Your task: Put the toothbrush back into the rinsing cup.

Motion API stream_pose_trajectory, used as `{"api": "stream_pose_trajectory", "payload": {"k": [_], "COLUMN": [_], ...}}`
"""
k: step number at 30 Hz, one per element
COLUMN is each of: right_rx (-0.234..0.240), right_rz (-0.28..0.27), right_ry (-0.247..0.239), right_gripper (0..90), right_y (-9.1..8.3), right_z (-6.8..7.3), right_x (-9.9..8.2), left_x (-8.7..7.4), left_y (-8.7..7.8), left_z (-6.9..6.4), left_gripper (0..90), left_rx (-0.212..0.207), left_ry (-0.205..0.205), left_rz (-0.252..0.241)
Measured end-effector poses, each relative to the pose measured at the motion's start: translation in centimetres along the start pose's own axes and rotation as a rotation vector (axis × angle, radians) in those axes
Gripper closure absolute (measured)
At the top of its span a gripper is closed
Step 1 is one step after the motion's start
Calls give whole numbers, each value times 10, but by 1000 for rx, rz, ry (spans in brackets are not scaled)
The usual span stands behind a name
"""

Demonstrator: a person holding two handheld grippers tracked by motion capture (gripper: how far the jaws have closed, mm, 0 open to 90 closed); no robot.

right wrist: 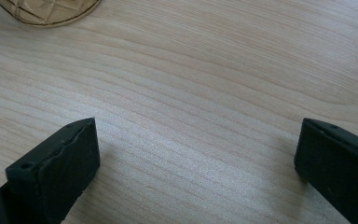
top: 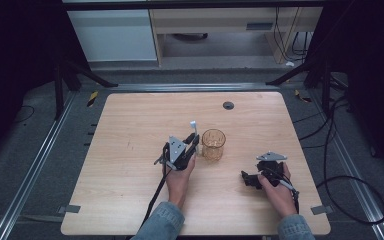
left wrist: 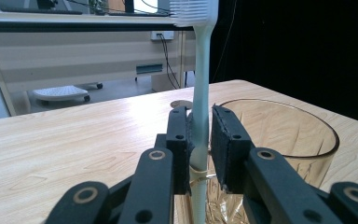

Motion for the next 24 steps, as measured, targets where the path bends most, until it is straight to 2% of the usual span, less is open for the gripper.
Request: {"api": "stream_pose_trajectory", "payload": {"k": [16,24], "right_rx": [1,0], "right_rz": [0,0], "right_ry": [1,0], "right_gripper": [4,4], "right_y": [0,0], "right_z": [0,0], "right_x": [0,0], "left_x": [1,7], "left_y": [-2,-6], "left_z": [0,1], "left_gripper": [715,675], "left_rx": [0,-4], "left_ry": [-4,11], "left_rz": [14,13]}}
Point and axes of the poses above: each handheld gripper's, and its own axes: y roughly forward along the jaws, x roughly out of its top, z roughly to its left, the point moved 2 cm from there along y, roughly forward along the jaws, and after that the axes turned 1 degree about y, right-handed, at the moved point
